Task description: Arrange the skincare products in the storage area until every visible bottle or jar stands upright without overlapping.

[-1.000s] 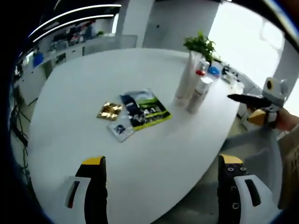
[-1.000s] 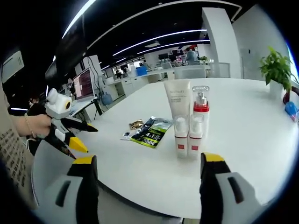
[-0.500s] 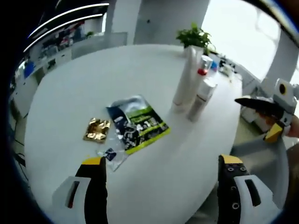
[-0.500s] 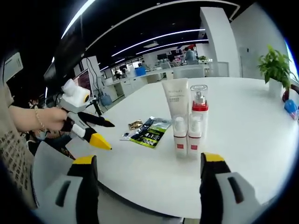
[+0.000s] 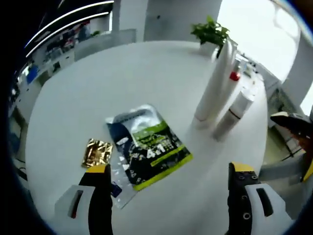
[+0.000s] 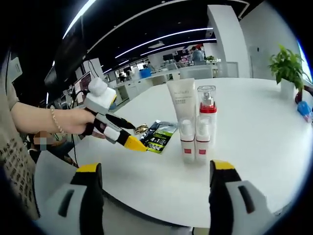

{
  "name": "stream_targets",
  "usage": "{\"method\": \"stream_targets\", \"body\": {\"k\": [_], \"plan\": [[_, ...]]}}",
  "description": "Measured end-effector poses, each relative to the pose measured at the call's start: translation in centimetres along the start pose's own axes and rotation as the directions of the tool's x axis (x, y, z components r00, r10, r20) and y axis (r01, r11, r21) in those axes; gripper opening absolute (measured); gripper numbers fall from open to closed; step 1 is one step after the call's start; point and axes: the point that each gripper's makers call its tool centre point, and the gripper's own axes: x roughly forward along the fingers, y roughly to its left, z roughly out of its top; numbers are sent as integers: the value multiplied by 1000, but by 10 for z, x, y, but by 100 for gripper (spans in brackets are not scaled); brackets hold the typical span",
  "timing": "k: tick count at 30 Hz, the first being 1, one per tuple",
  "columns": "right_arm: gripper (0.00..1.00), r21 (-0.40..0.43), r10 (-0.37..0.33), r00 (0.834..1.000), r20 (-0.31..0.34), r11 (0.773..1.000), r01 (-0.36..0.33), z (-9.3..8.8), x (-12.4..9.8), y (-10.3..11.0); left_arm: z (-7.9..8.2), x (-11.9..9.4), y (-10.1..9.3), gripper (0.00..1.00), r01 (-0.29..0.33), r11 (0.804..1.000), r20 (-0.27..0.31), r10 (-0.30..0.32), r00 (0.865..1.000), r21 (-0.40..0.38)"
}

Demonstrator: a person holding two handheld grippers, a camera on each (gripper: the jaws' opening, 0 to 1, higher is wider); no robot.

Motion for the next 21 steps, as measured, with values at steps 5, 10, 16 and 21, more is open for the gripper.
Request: {"method": "stream_targets", "body": {"k": [5,10,16,21], "plan": [[90,15,-9,1000,-1,1000,9,-1,0,-2,3,12,5,97,-43,998,-19,42,999,-42],[90,30,-17,1000,-4,999,17,-2,0,-4,8,23,1,97,-59,997,-27,57,998,-56],[90,40,-26,1000,-10,999,27,-3,1,-6,13,35,4,97,-119,990,-42,116,992,-79],[90,51,-32,999,-14,998,33,-4,1,-8,18,43,10,97,-165,980,-42,162,986,-106]]}}
